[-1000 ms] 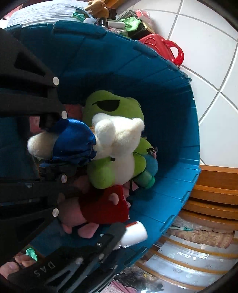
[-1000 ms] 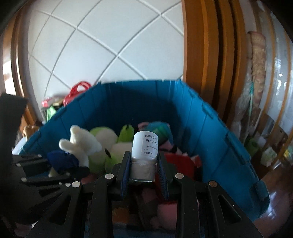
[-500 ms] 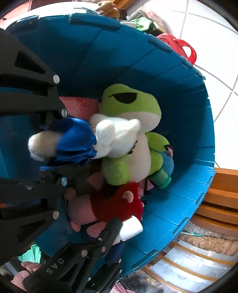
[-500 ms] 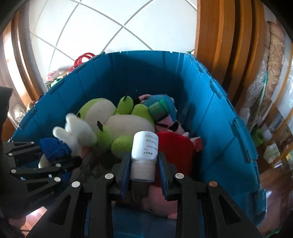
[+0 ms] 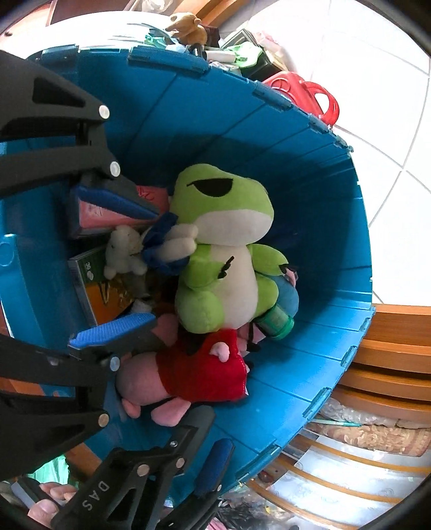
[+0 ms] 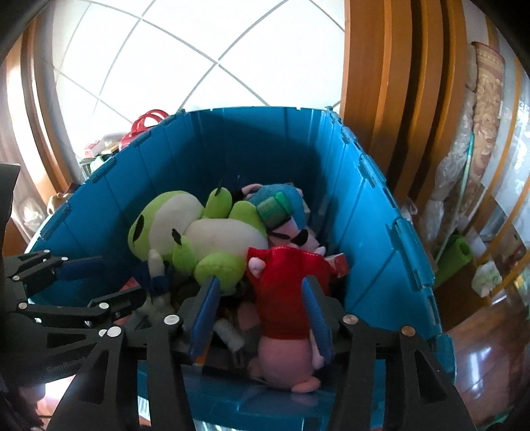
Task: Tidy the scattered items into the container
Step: 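Open both tools to drop the white plush and bottle into the box, then withdraw both tools from the box back toward the pile on the bed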
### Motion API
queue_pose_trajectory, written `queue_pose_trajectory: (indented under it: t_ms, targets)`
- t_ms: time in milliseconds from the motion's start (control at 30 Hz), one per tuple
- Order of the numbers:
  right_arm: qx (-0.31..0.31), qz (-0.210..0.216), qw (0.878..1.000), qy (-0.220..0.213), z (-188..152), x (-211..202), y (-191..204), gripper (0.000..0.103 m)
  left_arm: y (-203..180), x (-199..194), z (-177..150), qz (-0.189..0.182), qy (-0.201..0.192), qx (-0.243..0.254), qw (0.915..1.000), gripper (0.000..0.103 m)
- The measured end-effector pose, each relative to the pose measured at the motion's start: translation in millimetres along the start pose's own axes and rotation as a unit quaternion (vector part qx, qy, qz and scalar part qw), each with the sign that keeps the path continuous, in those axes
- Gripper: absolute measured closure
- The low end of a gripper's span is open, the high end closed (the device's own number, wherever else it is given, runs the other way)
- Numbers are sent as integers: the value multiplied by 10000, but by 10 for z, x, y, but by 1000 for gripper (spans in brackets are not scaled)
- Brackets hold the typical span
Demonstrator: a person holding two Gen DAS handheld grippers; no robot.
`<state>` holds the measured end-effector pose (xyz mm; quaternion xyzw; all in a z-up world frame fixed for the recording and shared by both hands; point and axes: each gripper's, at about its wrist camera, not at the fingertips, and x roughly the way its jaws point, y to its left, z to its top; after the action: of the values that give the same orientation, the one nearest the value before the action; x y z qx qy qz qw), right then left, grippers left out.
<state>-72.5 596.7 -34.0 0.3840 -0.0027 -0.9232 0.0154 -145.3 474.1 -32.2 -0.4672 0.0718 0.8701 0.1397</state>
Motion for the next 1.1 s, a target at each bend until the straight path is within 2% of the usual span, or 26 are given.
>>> queue_pose_trajectory:
  t_ms: [133, 200, 233, 300, 400, 500, 567, 600, 700, 933, 1100]
  targets:
    - [-4, 93, 9998, -156, -7, -88, 1, 25, 47, -92, -33, 36, -165, -64, 9998, 45]
    - [-27, 108, 9996, -250, -6, -137, 11, 21, 85, -158, -56, 107, -281, -98, 9995, 45]
    - [-25, 106, 9995, -293, -4, -154, 14, 15, 115, -194, -69, 133, -351, -138, 9992, 45]
    - [1, 141, 9991, -389, 0, -186, 31, 10, 181, -277, -96, 219, -494, -214, 9983, 45]
    - [77, 321, 9982, -497, 12, -222, 88, 10, 333, -432, -155, 444, -725, -345, 9958, 45]
    - [93, 548, 9966, -610, 50, -262, 206, 2, 559, -617, -232, 603, -957, -541, 9921, 45]
    - [50, 636, 9956, -690, 90, -298, 341, 1, 767, -755, -296, 701, -1126, -731, 9885, 44]
    - [23, 661, 9952, -726, 114, -317, 412, 0, 867, -818, -326, 753, -1203, -800, 9866, 40]
    - [-83, 682, 9935, -907, 201, -410, 705, 0, 1221, -1031, -460, 1021, -1502, -1014, 9781, 27]
    - [-264, 848, 9860, -1413, 314, -643, 1611, 0, 2409, -1429, -988, 1167, -1850, -1520, 9639, 27]
    - [-358, 862, 9823, -1626, 373, -690, 2569, 0, 3477, -1610, -1494, 1415, -1804, -1820, 9562, 27]
